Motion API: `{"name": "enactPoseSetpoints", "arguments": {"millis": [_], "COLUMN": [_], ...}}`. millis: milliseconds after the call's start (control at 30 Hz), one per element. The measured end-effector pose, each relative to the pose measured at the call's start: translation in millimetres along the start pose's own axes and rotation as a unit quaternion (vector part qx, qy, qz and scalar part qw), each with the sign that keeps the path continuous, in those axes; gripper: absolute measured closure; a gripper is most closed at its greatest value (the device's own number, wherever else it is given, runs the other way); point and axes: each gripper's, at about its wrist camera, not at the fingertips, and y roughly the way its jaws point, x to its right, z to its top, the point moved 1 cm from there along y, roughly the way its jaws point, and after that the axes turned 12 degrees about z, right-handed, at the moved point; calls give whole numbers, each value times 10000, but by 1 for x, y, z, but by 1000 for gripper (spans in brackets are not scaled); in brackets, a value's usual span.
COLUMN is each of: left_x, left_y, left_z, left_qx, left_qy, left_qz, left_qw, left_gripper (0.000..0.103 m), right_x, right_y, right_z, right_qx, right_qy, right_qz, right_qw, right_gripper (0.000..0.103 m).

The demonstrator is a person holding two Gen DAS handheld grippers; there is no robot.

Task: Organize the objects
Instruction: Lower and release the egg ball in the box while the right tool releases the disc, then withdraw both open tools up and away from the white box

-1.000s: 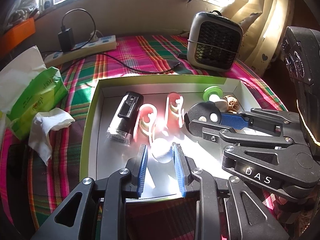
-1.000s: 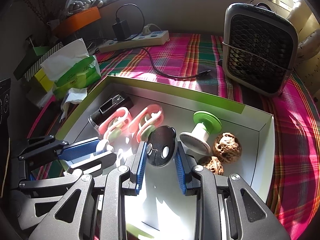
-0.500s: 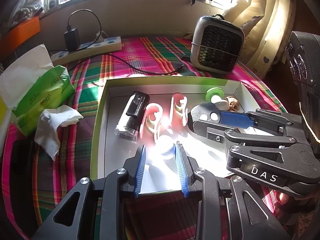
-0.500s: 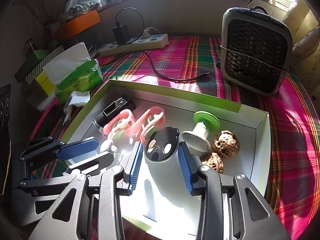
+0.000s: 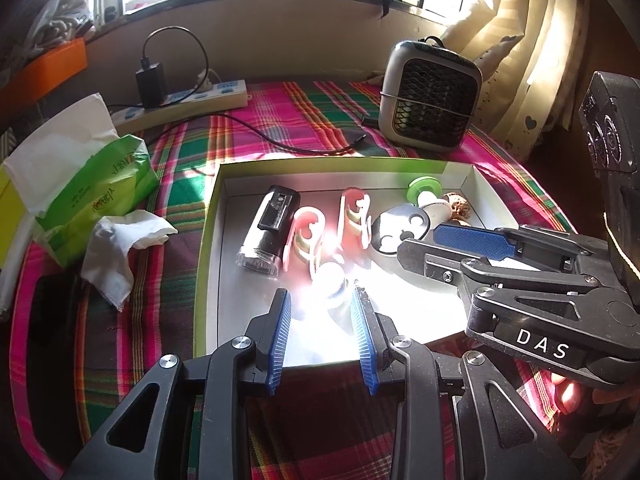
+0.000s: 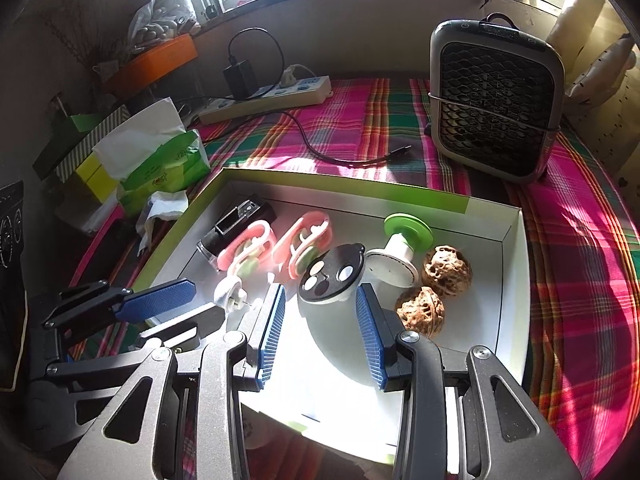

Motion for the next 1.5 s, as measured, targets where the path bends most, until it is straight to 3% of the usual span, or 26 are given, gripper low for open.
{"name": "enactPoseSetpoints", "arguments": {"millis": [100,833,1500], "left_x": [1,0,7], "left_y": [-6,-42,-45], "left_z": [-1,-18,-48], "left_qx": [65,317,135], "left_qy": [23,15,4], "left_qz": [39,-14,-464], "left_qw": [10000,9995,9988], "left_gripper": [73,72,70], "right_x": [-2,-13,-3], "right_y": [-5,-50,-76], "right_z": [-2,-25,-68], "right_qx": [58,520,562], "right_qy": [25,107,146], "right_qz": [14,-116,-565], "right_qw": [10000,9985,9967], "right_gripper": [58,58,58]}}
